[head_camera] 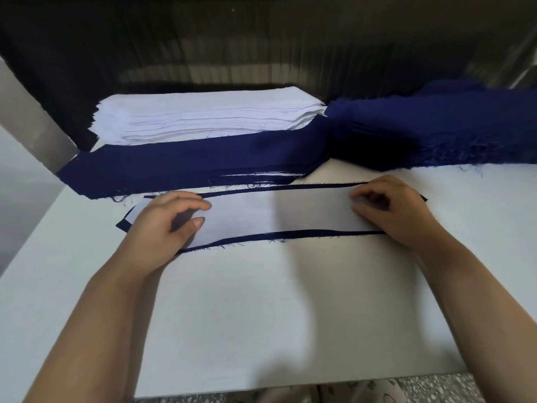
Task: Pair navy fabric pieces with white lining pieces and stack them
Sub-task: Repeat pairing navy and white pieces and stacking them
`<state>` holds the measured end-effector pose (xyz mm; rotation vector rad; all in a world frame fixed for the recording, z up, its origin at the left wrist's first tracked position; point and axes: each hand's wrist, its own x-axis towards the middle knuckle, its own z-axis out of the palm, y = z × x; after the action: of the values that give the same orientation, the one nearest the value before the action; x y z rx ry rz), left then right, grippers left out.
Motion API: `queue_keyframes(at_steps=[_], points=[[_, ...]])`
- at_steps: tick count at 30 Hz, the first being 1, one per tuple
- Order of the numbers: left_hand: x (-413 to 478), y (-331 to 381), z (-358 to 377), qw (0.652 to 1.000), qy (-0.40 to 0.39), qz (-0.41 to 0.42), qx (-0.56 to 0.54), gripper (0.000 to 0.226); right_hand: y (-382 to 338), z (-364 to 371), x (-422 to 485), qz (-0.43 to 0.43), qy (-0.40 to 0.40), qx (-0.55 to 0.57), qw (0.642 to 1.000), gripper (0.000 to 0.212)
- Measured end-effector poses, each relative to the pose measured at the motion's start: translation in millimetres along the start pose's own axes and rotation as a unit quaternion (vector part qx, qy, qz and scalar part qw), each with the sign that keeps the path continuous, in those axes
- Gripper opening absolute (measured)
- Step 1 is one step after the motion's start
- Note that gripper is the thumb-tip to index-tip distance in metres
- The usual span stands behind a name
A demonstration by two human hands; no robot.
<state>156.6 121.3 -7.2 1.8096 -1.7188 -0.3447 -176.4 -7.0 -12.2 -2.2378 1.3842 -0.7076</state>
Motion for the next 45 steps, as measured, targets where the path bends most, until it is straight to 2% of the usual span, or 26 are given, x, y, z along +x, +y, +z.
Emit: queue_keyframes(at_steps=[4,8,11,15,20,24,28,30,35,41,45], points=[[2,1,4,0.999,0.050,-0.009,0.003,0.024,-1,0,1,0.012,0.062,0.013,0.998,0.021],[15,-2,1,0.990,0.133,-0.020,0.041,0.019,-19,4,18,-0.045,0.104,0.042,0.993,0.026],[39,-10,-9,0.979,0.190,-0.047,0.063,0.020,-36,8,51,-0.089,0.077,0.042,0.992,0.026],[82,-20,-20,0.970,0.210,-0.098,0.071,0.028,-55,20,104,-0.053,0.040,0.044,0.997,0.039],[130,-34,-21,0.969,0.186,-0.114,0.114,0.038,-65,42,162,-0.019,0.016,0.026,0.999,0.049],[154,-45,-25,0.966,0.159,-0.136,0.153,0.047,-59,54,195,-0.032,-0.009,-0.136,0.990,0.051],[172,-53,-24,0.950,0.084,-0.221,0.202,0.058,-57,62,207,-0.030,-0.025,-0.201,0.979,0.049],[177,-56,-23,0.947,0.052,-0.235,0.215,0.059,-58,64,207,-0.035,-0.023,-0.224,0.974,0.046],[178,-62,-22,0.947,0.059,-0.209,0.235,0.055,-60,61,203,-0.058,-0.010,-0.252,0.966,0.041],[174,-62,-30,0.947,0.141,-0.158,0.242,0.046,-66,59,198,-0.068,0.073,-0.239,0.966,0.021],[167,-61,-34,0.936,0.206,-0.110,0.265,0.032,-69,53,198,-0.068,0.130,-0.207,0.967,0.031]])
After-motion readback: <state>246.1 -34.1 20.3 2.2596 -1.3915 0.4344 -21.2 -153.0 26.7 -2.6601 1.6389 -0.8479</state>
